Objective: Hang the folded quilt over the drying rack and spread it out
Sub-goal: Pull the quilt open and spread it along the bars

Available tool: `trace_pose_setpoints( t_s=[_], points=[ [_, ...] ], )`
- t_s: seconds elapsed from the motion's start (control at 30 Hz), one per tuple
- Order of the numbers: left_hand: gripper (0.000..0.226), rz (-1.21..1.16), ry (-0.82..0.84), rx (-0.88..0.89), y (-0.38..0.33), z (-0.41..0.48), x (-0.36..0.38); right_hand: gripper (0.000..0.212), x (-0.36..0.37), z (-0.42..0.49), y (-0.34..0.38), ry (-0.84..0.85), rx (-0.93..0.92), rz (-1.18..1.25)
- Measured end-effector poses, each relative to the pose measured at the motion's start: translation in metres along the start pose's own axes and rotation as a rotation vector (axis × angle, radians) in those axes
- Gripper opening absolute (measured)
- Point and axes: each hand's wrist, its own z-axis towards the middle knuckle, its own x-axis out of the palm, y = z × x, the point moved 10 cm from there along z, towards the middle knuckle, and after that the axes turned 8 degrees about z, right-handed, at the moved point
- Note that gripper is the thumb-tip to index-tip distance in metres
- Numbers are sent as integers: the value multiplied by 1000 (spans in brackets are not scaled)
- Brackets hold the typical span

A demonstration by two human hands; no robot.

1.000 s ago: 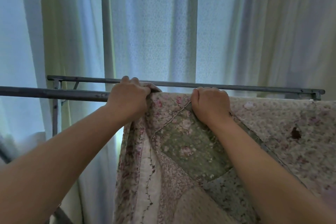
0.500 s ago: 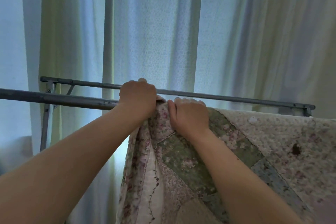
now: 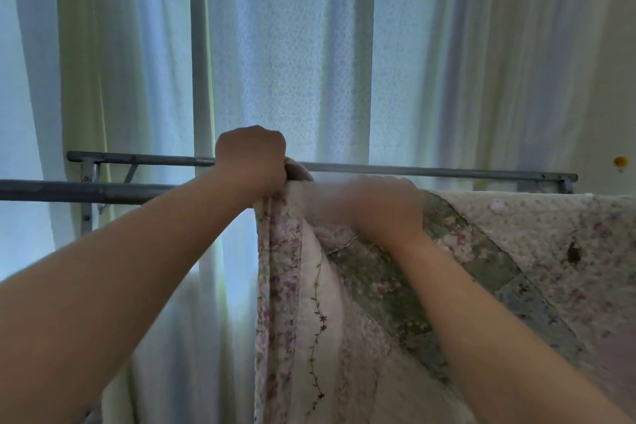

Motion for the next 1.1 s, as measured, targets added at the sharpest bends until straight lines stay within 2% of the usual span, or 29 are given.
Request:
trace_pose_setpoints(
  t_s=[0.2,0.33,0.47,0.6,0.73,0.8,0.9,1.03,1.1],
  points=[
    [26,6,7,-109,40,-8,9,47,3,-1,-2,-21,10,-12],
    [30,-88,22,-148,47,-21,25,46,0,-3,-6,-40,2,-10],
    [34,-114,-33,-146,48,-27,23,48,1,-3,-2,-39,5,-22],
    [23,-201,-112,-79,43,-31,15,53,4,-1,1,33,65,-14],
    [21,-247,-146,-45,33,-32,14,41,8,12,45,54,-10,36],
    [21,-242,-149,-43,30,-34,13,37,17,21,75,73,-58,105],
    [28,-185,-139,-27,28,-38,15,44,41,25,91,146,-40,128],
    [38,-88,-136,-38,29,-40,14,42,40,21,91,72,-23,128],
    [31,-114,-114,-86,36,-33,12,39,35,22,90,44,-22,123]
  ],
)
